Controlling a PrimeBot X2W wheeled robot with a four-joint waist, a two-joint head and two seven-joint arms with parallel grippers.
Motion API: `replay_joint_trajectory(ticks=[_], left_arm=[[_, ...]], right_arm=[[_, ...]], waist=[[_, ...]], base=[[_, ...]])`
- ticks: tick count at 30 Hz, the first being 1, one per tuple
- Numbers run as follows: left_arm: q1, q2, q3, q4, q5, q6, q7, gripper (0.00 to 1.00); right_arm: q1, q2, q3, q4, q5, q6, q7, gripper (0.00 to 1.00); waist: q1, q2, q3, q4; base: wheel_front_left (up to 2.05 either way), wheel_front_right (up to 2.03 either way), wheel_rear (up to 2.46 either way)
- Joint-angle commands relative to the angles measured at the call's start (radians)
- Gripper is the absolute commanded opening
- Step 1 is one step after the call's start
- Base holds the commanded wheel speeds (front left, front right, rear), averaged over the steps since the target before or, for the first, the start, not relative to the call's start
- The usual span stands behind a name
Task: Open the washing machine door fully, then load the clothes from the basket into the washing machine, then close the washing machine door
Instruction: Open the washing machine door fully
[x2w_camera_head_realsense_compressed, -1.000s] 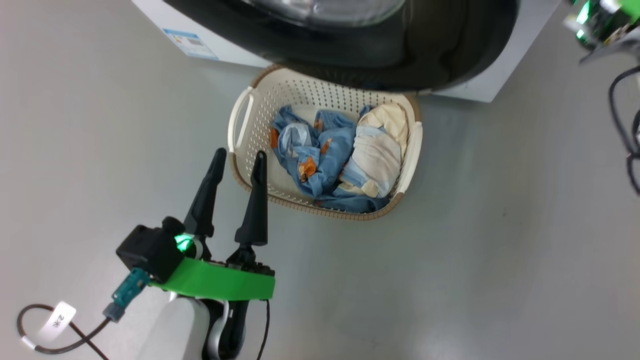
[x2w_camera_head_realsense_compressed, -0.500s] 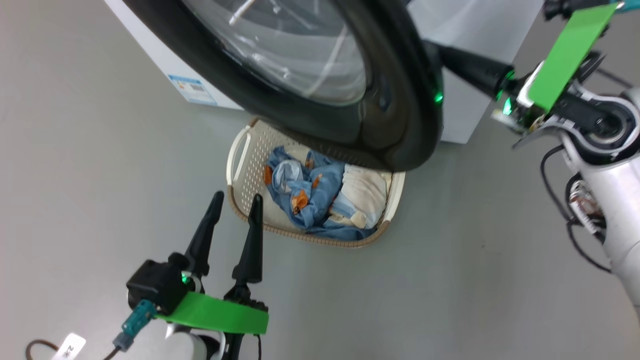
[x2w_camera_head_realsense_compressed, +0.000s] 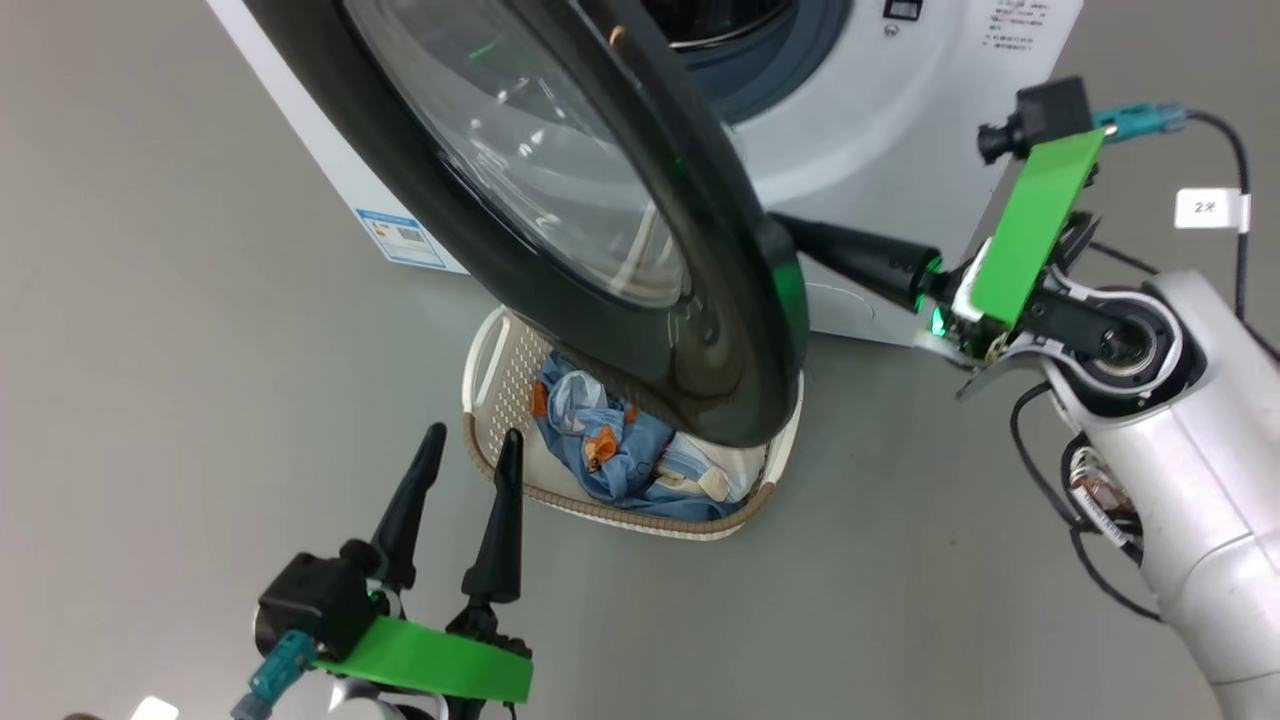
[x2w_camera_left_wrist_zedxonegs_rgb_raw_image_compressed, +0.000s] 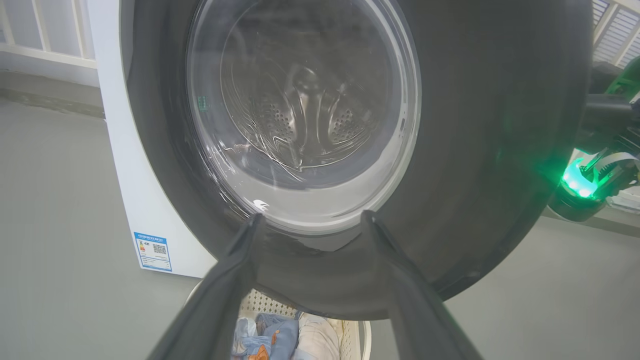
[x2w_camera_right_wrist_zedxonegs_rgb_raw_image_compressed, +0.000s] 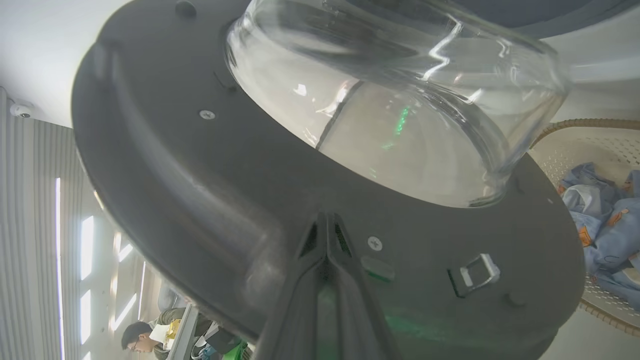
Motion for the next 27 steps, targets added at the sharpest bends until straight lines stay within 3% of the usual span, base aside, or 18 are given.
replay_joint_trajectory(ticks=[1,18,27], left_arm=[[0.006,0.015,0.033,-0.017,0.007,-0.007,-0.006,1.00],[0.048,0.015,0.038,-0.017,0.017,-0.011,-0.006,1.00],[0.053,0.015,0.042,-0.002,0.021,-0.012,-0.006,1.00]], right_arm=[[0.024,0.030,0.017,-0.037,0.000,0.006,0.013,0.00],[0.099,0.119,0.068,-0.071,-0.015,0.006,0.052,0.00],[0.120,0.130,0.063,-0.071,-0.034,0.006,0.024,0.00]], waist=[[0.0001,0.0000,-0.011,0.009],[0.0001,0.0000,-0.054,0.047],[0.0001,0.0000,-0.084,0.025]], base=[[0.00,0.00,0.00],[0.00,0.00,0.00],[0.00,0.00,0.00]])
